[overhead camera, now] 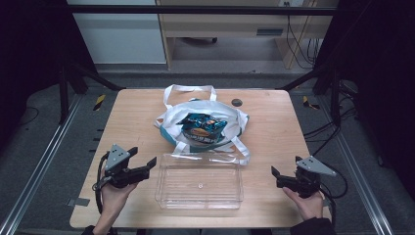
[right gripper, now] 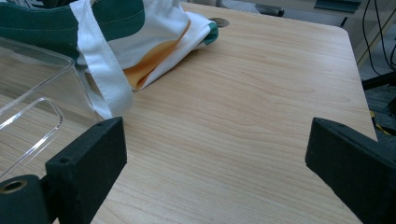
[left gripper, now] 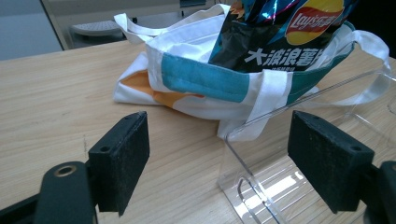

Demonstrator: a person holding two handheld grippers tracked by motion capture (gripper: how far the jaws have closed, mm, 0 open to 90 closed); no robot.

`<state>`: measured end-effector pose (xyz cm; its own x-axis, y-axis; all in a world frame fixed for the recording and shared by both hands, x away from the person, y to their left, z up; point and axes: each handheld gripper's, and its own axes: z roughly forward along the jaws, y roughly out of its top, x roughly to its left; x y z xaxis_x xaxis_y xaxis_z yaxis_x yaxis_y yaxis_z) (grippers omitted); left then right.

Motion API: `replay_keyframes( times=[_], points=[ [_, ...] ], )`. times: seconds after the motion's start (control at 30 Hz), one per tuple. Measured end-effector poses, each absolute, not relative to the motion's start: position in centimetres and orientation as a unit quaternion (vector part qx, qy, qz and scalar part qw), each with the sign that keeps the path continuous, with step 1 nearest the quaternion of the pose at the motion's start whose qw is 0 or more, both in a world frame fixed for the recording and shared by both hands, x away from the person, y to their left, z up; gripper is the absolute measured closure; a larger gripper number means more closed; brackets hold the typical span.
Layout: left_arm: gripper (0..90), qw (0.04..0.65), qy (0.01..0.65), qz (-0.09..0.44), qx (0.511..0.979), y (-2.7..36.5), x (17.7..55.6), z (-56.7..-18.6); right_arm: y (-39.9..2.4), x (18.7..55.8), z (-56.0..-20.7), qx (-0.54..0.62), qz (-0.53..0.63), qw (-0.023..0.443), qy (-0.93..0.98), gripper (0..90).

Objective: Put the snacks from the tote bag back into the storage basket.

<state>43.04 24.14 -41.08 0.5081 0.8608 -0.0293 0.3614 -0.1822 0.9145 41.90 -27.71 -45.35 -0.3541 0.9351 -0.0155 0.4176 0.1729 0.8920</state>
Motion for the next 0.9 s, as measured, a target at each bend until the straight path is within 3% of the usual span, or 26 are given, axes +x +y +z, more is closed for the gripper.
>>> replay_keyframes(
  times=[0.9],
  points=[
    [22.7, 0.487, 0.389, 0.269, 0.734, 20.3, 45.3, -38.8, -27.5, 41.8, -45.2, 0.477, 0.431, 0.304, 0.703, 5.9]
  ],
)
